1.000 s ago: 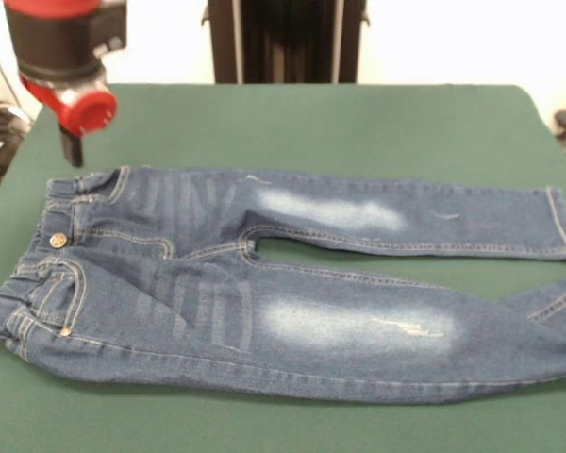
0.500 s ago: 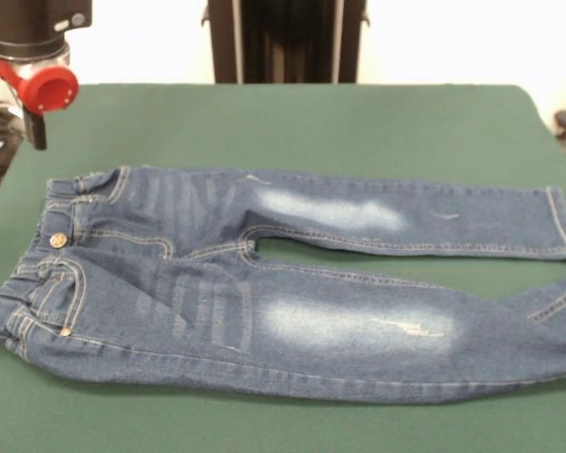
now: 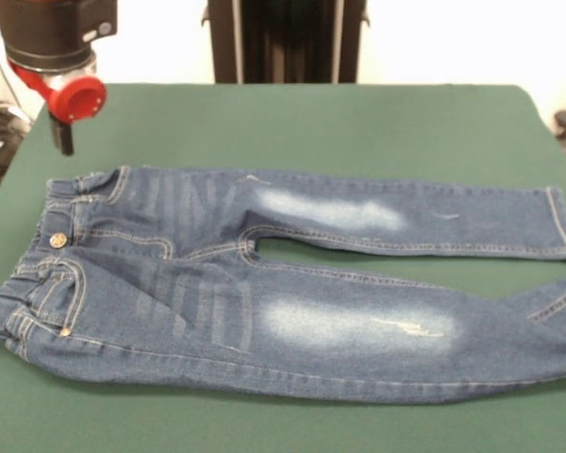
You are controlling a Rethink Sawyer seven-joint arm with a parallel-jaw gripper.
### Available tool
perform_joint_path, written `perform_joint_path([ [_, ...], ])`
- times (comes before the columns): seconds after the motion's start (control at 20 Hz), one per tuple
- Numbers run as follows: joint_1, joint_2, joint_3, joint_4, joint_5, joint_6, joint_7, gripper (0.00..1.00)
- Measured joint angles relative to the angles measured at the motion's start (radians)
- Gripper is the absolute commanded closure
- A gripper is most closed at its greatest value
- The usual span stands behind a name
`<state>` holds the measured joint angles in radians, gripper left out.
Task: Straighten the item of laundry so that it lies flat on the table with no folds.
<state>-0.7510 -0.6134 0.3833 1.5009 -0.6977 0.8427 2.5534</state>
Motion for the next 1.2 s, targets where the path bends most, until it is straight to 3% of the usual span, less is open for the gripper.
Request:
perform_joint_path([
  [1.2,0.009,0.152,0.089,-0.112,0.040,0.048,-0.004,1.00],
])
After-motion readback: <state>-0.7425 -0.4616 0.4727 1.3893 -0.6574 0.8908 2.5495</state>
